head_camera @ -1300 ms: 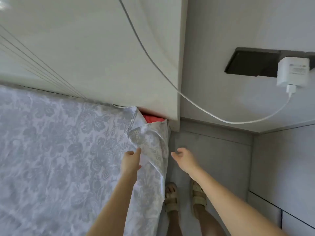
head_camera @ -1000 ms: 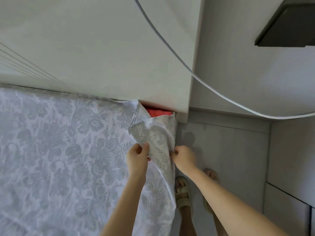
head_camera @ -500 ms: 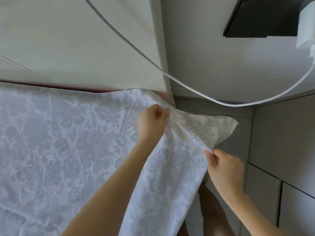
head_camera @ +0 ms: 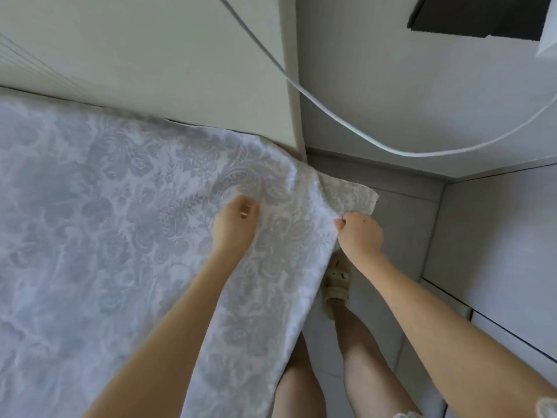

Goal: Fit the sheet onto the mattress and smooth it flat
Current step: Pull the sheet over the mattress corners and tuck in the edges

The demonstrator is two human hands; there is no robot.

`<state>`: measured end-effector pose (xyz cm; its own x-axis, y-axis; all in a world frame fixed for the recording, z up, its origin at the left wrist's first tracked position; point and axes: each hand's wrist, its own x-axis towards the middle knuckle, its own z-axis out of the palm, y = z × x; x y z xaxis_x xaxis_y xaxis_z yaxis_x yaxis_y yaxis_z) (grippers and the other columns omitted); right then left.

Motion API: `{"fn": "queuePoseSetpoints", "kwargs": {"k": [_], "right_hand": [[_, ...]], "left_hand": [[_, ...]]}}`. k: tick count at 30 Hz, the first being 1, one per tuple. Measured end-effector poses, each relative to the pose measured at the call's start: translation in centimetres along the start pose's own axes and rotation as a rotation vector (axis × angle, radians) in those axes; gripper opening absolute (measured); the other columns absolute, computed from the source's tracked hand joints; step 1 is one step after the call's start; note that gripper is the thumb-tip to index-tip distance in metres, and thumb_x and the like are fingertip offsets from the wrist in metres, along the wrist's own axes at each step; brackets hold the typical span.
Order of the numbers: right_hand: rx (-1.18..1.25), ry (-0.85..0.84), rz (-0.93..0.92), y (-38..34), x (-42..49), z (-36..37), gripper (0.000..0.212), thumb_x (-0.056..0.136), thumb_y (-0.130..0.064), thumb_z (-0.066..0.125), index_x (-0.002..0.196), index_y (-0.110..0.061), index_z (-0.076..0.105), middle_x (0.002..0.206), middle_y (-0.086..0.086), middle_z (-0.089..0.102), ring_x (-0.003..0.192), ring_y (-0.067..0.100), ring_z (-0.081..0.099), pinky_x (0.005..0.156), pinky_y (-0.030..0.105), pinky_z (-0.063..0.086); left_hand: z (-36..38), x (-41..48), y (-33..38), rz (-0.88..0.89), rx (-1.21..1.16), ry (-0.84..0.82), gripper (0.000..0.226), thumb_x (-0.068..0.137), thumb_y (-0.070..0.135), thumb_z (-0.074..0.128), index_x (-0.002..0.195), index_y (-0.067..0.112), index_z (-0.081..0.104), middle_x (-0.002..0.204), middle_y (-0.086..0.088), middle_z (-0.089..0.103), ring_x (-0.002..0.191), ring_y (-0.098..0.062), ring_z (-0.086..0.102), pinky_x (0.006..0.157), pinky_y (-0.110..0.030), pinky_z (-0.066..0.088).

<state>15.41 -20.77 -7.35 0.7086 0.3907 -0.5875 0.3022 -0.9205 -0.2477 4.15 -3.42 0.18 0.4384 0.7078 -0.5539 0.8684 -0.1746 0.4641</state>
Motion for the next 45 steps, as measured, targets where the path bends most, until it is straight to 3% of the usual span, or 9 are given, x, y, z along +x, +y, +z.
{"fn": "queuePoseSetpoints", "kwargs": {"k": [2,5,17,21,26,30,36,40,45], "right_hand": [[-0.075,-0.057,-0.041,-1.4,-0.5,-0.5,0.023,0.100,-0.029,0.044,0.096,-0.010,0.055,0.080,0.004,0.059,0.070,0.022,0.054,0.051,0.027,0.031],[-0.177,-0.130,-0.146,-4.0,-2.4,-0.6,0.035,0.098,-0.033,0.046,0.125,-0.010,0.048,0.100,0.007,0.066,0.088,0.027,0.062,0.062,0.031,0.043],[-0.473,-0.094,-0.766,-16.3,-11.4,3.8,0.038,0.098,-0.035,0.045,0.127,-0.012,0.048,0.125,0.007,0.054,0.113,0.027,0.050,0.080,0.033,0.044],[-0.625,-0.162,-0.992,-19.5,-18.8,8.3,0.043,0.098,-0.037,0.046,0.132,-0.011,0.045,0.128,0.009,0.053,0.118,0.028,0.046,0.088,0.034,0.042],[-0.921,-0.299,-1.381,-20.5,-29.7,17.2,0.050,0.094,-0.046,0.049,0.132,-0.014,0.047,0.127,0.007,0.055,0.117,0.027,0.049,0.093,0.035,0.043],[-1.168,-0.356,-1.640,-20.1,-37.4,24.2,0.052,0.093,-0.049,0.048,0.132,-0.015,0.046,0.125,0.007,0.055,0.113,0.027,0.050,0.089,0.035,0.043],[-1.362,-0.413,-1.898,-18.2,-45.2,32.6,0.053,0.092,-0.052,0.049,0.130,-0.015,0.045,0.118,0.005,0.056,0.110,0.028,0.050,0.086,0.035,0.041],[-1.443,-0.424,-2.027,-17.6,-48.2,36.8,0.053,0.091,-0.053,0.049,0.128,-0.015,0.043,0.115,0.004,0.055,0.104,0.025,0.051,0.075,0.031,0.036],[-1.465,-0.435,-2.126,-17.5,-49.1,41.4,0.059,0.089,-0.054,0.052,0.132,-0.015,0.039,0.121,0.005,0.053,0.109,0.026,0.050,0.082,0.032,0.042]], "left_hand": [[-0.5,-2.9,-4.1,-0.125,-0.061,0.036,0.021,0.096,0.028,0.049,0.104,0.014,0.063,0.090,-0.002,0.065,0.079,-0.021,0.062,0.069,-0.032,0.050],[-0.7,-7.3,-10.5,-0.310,-0.101,0.084,0.022,0.095,0.027,0.050,0.102,0.012,0.064,0.095,-0.006,0.068,0.082,-0.023,0.064,0.077,-0.041,0.056],[1.7,-21.6,-26.8,-0.843,-0.487,0.303,0.029,0.095,0.023,0.048,0.067,0.015,0.052,0.068,-0.011,0.060,0.065,-0.028,0.058,0.076,-0.045,0.055],[2.6,-27.8,-30.9,-0.967,-0.840,0.472,0.024,0.095,0.021,0.050,0.077,0.007,0.057,0.072,-0.011,0.060,0.068,-0.028,0.059,0.071,-0.038,0.053],[6.5,-37.2,-38.9,-1.235,-1.450,0.651,0.030,0.096,0.013,0.046,0.067,0.006,0.047,0.049,-0.005,0.043,0.031,-0.013,0.041,0.038,-0.019,0.039],[9.9,-43.0,-43.0,-1.342,-1.864,0.809,0.017,0.097,0.016,0.046,0.090,0.002,0.053,0.066,-0.012,0.046,0.055,-0.022,0.046,0.062,-0.031,0.049],[15.3,-45.7,-47.1,-1.319,-2.298,1.079,0.049,0.097,0.023,0.050,0.139,0.000,0.038,0.139,-0.023,0.042,0.120,-0.033,0.046,0.100,-0.043,0.044],[17.3,-45.1,-49.9,-1.316,-2.395,1.256,0.057,0.097,0.032,0.048,0.145,0.008,0.028,0.151,-0.011,0.030,0.129,-0.029,0.039,0.106,-0.042,0.040],[19.7,-44.2,-54.4,-1.431,-2.407,1.408,0.066,0.097,0.035,0.047,0.149,0.008,0.018,0.153,-0.010,0.028,0.135,-0.030,0.034,0.111,-0.043,0.034]]}}
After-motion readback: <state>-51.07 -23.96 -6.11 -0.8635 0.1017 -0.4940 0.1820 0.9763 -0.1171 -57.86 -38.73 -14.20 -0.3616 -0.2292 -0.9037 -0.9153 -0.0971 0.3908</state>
